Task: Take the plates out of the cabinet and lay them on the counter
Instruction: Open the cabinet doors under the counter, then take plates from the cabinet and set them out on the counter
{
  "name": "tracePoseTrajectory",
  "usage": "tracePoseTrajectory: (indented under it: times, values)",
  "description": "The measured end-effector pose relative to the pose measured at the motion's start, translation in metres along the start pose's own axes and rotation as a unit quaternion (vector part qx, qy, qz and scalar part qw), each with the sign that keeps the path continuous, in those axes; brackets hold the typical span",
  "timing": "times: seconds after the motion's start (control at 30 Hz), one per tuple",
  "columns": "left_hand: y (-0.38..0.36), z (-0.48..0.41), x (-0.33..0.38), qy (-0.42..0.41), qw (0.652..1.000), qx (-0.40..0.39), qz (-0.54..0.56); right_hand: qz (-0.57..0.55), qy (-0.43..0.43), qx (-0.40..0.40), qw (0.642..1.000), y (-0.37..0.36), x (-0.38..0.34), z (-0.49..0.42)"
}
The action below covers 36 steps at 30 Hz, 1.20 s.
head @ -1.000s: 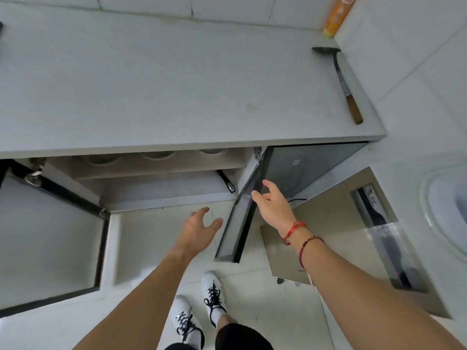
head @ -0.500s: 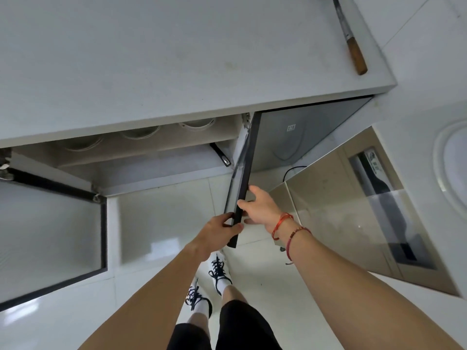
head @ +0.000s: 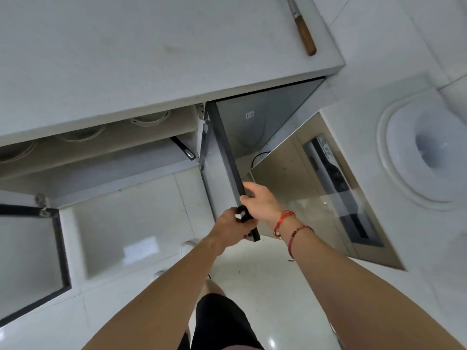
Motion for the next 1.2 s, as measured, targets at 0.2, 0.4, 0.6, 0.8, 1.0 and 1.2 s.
tracePoseTrajectory:
  times: [0.2, 0.4, 0.6, 0.8, 1.0, 1.2]
  values:
    - [-0.023, -0.015, 0.016, -0.004, 0.999, 0.009, -0.046, 0.026, -0.001, 0.045, 0.999, 0.016, 0.011, -0.004]
    - [-0.009, -0.008, 0.017, -0.021, 0.99, 0.012, -0.138, 0.037, 0.007, 0.064, 0.997, 0.014, 0.003, -0.002]
    - [0.053, 0.027, 0.037, -0.092, 0.962, 0.116, -0.231, 0.102, 0.11, 0.094, 0.984, 0.005, -0.051, 0.007]
    - [0.152, 0.103, 0.048, -0.136, 0.89, 0.274, -0.339, 0.172, 0.226, 0.079, 0.956, -0.033, -0.132, 0.024]
    - [0.237, 0.199, 0.037, -0.131, 0.814, 0.432, -0.364, 0.224, 0.315, 0.047, 0.921, -0.086, -0.208, 0.048]
    - [0.285, 0.291, 0.01, -0.119, 0.733, 0.549, -0.384, 0.295, 0.399, 0.041, 0.867, -0.135, -0.262, 0.082]
Point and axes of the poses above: each hand's wrist, its own z-axis away from the middle knuckle, its own y-axis out of the back of the hand, x = y × z, the point moved 5 cm from there along -z, towards the middle knuckle, and after that the axes turned 3 degrees about -x, right-handed, at the moved point
